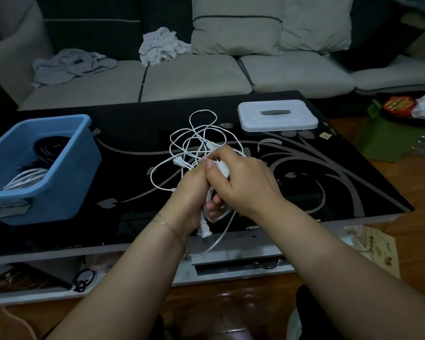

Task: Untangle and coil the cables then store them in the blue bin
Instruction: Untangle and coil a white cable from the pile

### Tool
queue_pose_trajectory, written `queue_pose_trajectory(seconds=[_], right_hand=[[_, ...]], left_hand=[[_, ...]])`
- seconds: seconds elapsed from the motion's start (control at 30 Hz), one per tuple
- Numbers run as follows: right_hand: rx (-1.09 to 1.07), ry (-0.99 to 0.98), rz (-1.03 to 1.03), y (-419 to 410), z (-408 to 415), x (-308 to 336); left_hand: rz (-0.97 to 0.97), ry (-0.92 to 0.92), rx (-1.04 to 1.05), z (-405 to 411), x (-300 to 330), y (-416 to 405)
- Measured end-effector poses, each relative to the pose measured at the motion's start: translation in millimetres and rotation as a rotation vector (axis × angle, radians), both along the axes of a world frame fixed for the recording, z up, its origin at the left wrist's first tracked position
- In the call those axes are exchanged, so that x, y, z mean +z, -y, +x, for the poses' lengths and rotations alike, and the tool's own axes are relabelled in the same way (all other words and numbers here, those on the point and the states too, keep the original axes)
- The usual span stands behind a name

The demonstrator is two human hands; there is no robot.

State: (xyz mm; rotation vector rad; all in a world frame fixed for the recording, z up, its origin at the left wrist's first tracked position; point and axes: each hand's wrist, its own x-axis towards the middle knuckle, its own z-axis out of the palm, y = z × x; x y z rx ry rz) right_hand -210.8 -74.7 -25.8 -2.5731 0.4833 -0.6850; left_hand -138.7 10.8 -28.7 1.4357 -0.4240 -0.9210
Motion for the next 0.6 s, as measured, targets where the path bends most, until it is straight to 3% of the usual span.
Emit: queue_pose_trajectory(seconds=[0.13, 0.5, 0.6], right_hand=[[-0.078, 0.051, 0.002, 0.3, 3.1, -6.6], [0.014, 0.078, 0.2, -1.8, -5.7, -8.1], [0.04, 0.008, 0.248, 1.1, -6.3, -8.1]], left_hand=[[0.02, 0.077, 0.091, -0.4, -2.4, 4.3], [0.011, -0.04, -0.215, 7.0, 3.3, -1.1], [0.028, -0.084, -0.241, 8.7, 3.3, -1.4]])
